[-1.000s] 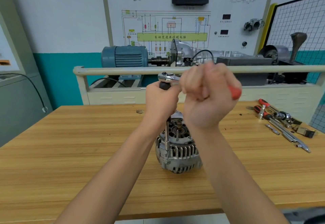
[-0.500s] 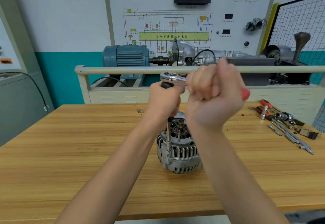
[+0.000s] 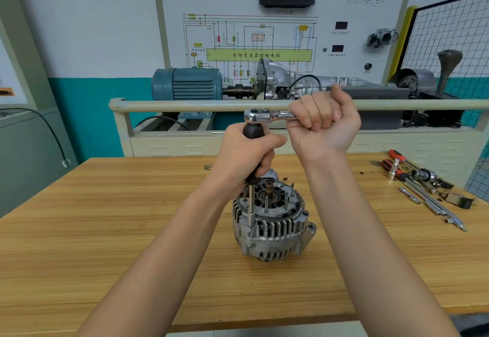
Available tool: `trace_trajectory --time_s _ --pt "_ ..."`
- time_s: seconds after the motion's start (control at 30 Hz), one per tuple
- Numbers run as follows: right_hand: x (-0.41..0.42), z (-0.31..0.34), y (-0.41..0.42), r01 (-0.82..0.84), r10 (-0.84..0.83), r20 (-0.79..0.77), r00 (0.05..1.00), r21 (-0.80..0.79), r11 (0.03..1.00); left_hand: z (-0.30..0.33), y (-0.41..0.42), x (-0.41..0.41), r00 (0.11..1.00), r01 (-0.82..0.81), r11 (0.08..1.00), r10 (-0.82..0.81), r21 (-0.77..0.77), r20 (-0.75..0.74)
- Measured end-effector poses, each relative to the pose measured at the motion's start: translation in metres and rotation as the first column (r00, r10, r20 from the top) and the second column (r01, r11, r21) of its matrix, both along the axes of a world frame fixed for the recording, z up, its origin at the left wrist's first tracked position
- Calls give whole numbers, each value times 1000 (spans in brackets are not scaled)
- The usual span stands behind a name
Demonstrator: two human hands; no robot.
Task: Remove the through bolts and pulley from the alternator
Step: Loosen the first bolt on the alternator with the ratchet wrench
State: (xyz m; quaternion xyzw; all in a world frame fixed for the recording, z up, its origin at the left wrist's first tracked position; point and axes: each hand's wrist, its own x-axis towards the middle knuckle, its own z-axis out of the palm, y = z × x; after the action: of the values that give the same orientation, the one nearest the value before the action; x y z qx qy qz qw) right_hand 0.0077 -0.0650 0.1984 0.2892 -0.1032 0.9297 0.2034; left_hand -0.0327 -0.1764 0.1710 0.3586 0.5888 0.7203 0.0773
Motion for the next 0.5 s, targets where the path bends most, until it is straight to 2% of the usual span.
trace_trajectory --time_s 0.07,0.17,0.27,0.33,0.43,0.5 --pt "-5 -1 3 -97 97 6 995 -49 994 2 -1 -1 995 103 995 -103 -18 16" --pt "-2 -1 -1 -27 28 20 999 -39 999 4 1 -2 989 132 991 -131 -22 70" --pt "10 -1 -12 213 -213 -16 977 86 973 3 5 -1 994 -1 1000 0 1 113" --pt "18 -1 -26 432 -409 -146 901 203 879 3 9 1 987 -106 994 105 6 119" --pt "22 -7 -47 666 -602 -296 742 214 715 3 12 4 971 -223 975 221 11 96" --pt "22 -11 -52 711 -636 -332 696 197 675 3 12 6 963 -261 965 259 21 75"
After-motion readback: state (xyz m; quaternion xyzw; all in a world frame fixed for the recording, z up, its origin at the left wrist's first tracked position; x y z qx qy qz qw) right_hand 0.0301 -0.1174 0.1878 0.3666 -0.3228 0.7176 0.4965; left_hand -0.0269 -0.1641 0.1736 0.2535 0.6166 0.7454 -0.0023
